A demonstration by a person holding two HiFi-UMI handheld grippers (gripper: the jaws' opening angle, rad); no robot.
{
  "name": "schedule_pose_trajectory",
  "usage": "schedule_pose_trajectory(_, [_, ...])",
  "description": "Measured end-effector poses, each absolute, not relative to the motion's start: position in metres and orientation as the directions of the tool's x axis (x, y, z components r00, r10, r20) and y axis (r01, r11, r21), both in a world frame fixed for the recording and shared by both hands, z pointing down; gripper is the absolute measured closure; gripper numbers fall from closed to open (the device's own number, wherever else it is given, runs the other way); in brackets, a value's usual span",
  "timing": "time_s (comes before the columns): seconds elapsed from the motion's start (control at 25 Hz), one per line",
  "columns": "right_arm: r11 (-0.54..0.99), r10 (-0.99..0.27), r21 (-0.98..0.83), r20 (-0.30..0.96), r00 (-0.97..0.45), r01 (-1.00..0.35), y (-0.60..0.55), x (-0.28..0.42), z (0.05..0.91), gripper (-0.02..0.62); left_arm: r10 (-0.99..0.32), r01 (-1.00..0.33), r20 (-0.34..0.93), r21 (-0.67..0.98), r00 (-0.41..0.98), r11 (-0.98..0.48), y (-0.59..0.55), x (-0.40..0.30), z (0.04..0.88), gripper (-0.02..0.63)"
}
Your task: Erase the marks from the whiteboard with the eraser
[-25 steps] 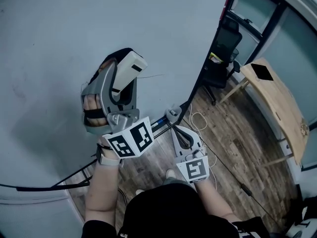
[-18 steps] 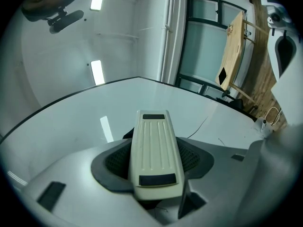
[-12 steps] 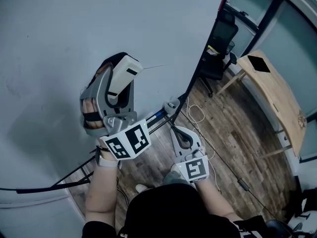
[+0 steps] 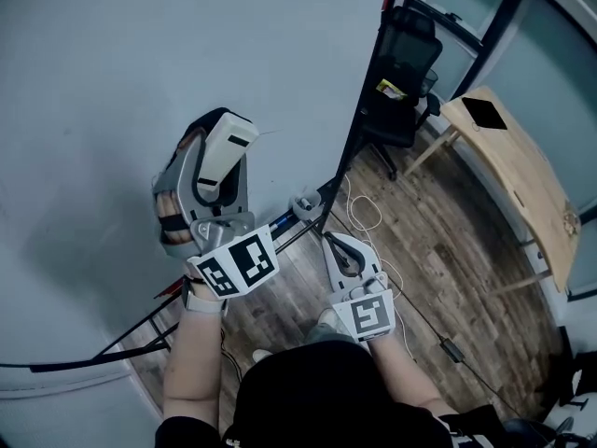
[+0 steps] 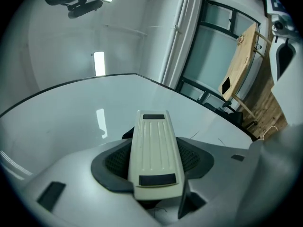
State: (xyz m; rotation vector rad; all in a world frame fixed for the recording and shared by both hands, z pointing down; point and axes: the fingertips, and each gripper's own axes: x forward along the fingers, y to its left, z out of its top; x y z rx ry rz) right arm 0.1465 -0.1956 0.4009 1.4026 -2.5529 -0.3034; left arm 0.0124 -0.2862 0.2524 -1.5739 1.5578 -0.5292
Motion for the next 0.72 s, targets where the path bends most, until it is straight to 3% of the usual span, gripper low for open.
schedule_pose_trajectory(0.32, [0.506, -0.861, 0.288, 0.109, -0.498, -0.813, -0.214, 0.166, 0.413, 0.568, -0.951, -0.617, -0.281, -0.773, 0.126, 0.147, -0.312, 0.017, 0.284, 0.344])
schedule_pose_trajectory(0.72, [0.512, -0.858, 0.303, 0.129, -0.497, -0.804, -0.232, 0.233, 0.420, 0.568, -0.961, -0.593, -0.237, -0.798, 0.145, 0.107, -0.345, 0.090, 0.322, 0.344])
